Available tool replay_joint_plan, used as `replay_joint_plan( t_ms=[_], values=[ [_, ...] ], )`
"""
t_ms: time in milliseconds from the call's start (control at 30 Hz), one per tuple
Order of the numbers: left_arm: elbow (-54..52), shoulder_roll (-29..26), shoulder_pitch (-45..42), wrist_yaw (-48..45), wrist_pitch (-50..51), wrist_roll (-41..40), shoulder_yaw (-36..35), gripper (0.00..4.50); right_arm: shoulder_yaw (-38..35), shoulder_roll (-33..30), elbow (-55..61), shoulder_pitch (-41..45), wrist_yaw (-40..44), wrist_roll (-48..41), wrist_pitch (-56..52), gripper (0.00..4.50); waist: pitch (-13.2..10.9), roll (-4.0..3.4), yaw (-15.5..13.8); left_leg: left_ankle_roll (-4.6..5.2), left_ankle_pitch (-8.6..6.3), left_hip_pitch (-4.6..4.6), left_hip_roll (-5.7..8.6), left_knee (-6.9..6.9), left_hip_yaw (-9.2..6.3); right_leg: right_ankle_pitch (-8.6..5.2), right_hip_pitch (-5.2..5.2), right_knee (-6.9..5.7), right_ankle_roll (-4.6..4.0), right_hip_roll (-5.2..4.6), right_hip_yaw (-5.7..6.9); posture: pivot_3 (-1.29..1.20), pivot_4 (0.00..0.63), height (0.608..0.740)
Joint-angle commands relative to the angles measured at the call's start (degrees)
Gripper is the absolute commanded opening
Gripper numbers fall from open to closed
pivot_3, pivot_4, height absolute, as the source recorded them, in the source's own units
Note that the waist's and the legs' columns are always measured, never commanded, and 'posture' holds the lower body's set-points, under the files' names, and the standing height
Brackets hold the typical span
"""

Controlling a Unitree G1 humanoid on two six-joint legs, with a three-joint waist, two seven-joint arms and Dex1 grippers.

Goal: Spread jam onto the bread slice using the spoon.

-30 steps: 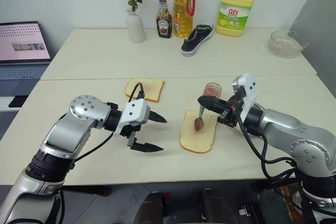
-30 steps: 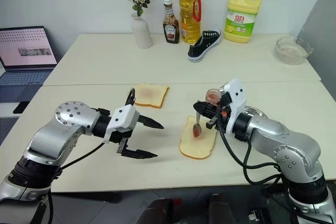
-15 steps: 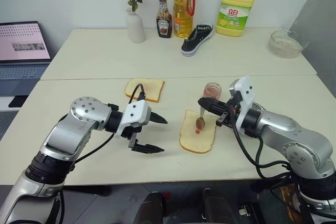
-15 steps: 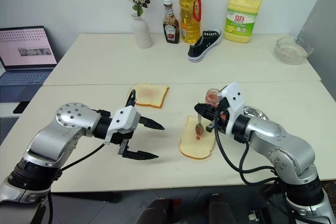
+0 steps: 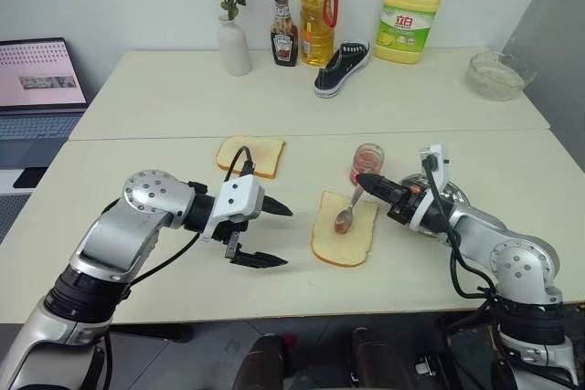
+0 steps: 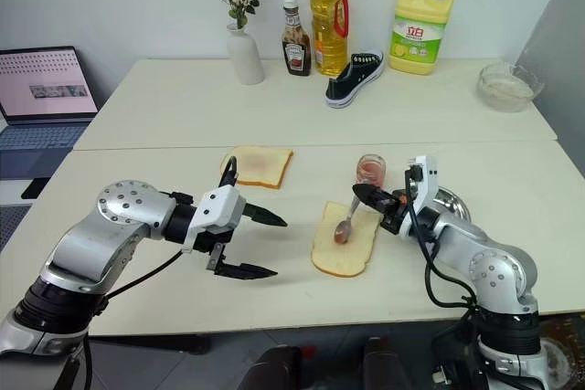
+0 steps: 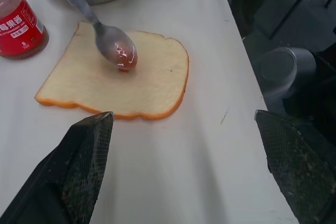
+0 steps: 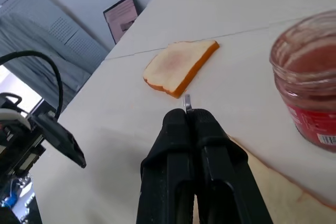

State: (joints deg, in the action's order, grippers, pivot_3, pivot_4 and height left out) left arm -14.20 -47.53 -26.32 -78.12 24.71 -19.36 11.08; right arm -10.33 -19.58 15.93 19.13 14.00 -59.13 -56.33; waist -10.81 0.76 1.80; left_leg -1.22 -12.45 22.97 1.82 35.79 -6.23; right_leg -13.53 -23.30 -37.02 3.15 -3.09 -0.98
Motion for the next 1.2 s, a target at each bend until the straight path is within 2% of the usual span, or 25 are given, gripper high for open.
replay_joint_plan(
  t_ms=[33,233,567,867,1067,1200],
  values=[
    [-2.4,-0.4,0.0,0.5,0.3,-1.2,-1.1,4.50,0.0,1.2,-1.5,-0.4,0.3,0.7,1.1,0.02,0.0,0.00,0.0,0.00,0.00,0.00,0.00,0.00,0.01,0.00,0.00,0.00,0.00,0.01,-0.01,0.00,0.150,0.740],
    [-2.4,-0.6,-0.1,0.6,0.4,-1.1,-1.3,4.50,1.7,-0.7,-2.2,-1.9,2.7,6.5,3.5,0.02,0.0,0.00,0.0,0.00,0.00,-0.01,0.01,0.01,0.01,0.00,0.00,-0.01,0.00,0.01,0.00,0.00,0.150,0.740],
    [-1.1,-0.2,-0.9,0.5,-0.4,-0.7,-0.9,4.50,-4.5,-6.0,-2.2,0.3,3.4,4.8,2.7,0.02,0.0,0.00,-0.1,0.00,0.00,-0.01,0.03,0.04,0.01,0.00,0.05,0.01,0.01,-0.01,-0.01,0.00,0.150,0.740],
    [-1.1,-0.2,-0.9,0.6,-0.6,-0.8,-1.0,4.50,-5.5,-0.5,0.7,3.4,-1.4,-4.5,-1.4,0.02,0.0,0.00,0.0,0.00,0.00,-0.02,-0.06,0.02,0.01,0.01,0.03,-0.01,0.00,0.05,0.01,0.00,0.150,0.740],
    [-1.0,-0.1,-1.2,0.7,-0.4,-0.8,-0.9,4.50,-1.7,2.0,0.3,1.1,-1.3,-2.8,-1.4,0.02,0.0,0.00,0.0,0.00,0.00,-0.02,-0.05,0.02,0.01,0.01,0.03,-0.01,0.00,0.05,-0.01,0.00,0.150,0.740],
    [-1.2,-0.4,-1.0,0.7,-0.4,-0.8,-1.1,4.50,0.5,0.2,0.3,-1.9,0.4,0.1,-1.1,0.02,0.0,0.00,-0.1,0.00,0.00,-0.02,-0.03,0.03,0.00,0.01,0.04,-0.01,0.00,0.05,-0.01,0.00,0.150,0.740]
  ],
)
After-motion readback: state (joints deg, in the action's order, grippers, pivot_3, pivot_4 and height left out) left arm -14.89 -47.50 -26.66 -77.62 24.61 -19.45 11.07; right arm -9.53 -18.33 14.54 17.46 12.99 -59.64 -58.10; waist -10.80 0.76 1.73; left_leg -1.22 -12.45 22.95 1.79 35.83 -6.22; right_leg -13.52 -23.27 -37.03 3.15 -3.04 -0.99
